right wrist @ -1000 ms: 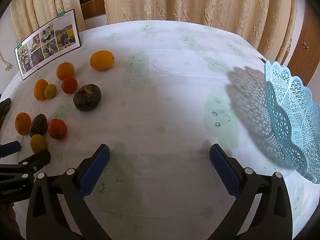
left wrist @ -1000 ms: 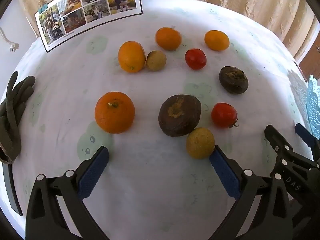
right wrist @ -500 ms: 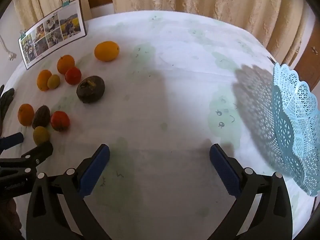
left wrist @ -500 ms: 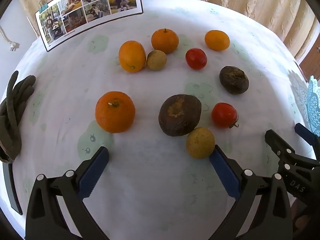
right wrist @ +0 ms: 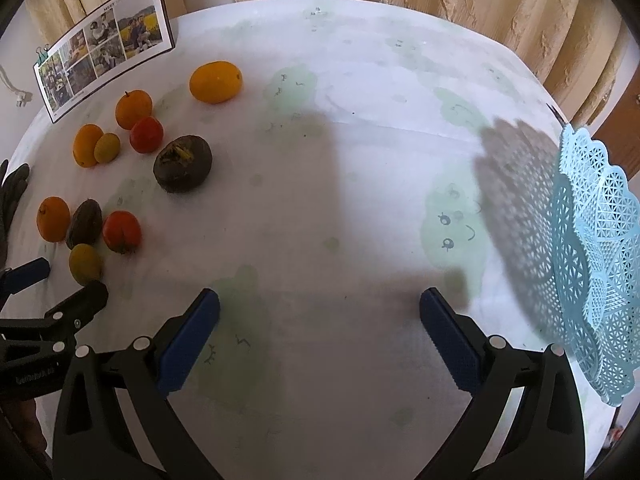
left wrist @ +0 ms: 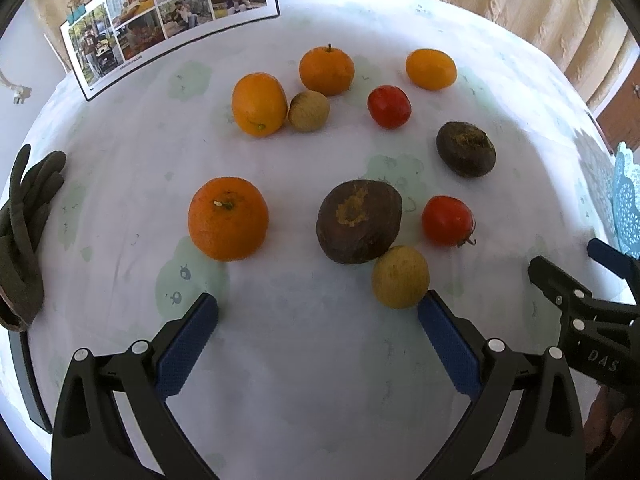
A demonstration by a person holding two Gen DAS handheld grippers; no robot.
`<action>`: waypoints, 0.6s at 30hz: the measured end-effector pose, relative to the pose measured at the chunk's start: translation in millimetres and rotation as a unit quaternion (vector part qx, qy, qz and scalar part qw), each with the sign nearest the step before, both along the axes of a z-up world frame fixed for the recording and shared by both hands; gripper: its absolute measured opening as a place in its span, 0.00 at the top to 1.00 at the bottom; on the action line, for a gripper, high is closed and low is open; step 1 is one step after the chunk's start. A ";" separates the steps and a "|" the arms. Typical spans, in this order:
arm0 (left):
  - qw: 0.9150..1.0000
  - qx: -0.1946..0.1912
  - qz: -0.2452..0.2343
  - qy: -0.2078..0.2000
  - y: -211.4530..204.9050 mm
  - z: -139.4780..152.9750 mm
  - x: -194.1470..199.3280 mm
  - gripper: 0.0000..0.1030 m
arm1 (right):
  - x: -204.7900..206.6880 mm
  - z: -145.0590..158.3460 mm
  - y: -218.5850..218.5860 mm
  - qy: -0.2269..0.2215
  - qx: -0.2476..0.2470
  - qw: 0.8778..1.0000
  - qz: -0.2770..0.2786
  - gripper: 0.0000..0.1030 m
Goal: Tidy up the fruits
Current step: 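Move both tools toward the cluster of fruits on the table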
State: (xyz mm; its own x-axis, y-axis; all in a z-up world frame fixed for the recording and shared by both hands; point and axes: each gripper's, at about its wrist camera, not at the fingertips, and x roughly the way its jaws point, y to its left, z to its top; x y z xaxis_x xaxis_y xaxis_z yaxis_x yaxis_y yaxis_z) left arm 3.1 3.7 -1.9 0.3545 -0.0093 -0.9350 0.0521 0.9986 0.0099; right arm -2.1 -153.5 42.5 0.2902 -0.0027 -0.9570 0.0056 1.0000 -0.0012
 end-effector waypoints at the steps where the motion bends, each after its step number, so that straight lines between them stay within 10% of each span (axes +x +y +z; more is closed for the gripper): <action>1: 1.000 0.000 -0.001 0.002 0.0 0.1 -0.1 0.05 | -0.1 0.3 0.1 0.002 0.002 1.000 -0.001 0.02; 18: 1.000 -0.007 0.024 -0.010 35.3 20.0 -22.2 0.05 | -7.4 14.0 33.9 -0.019 0.041 0.998 0.033 0.02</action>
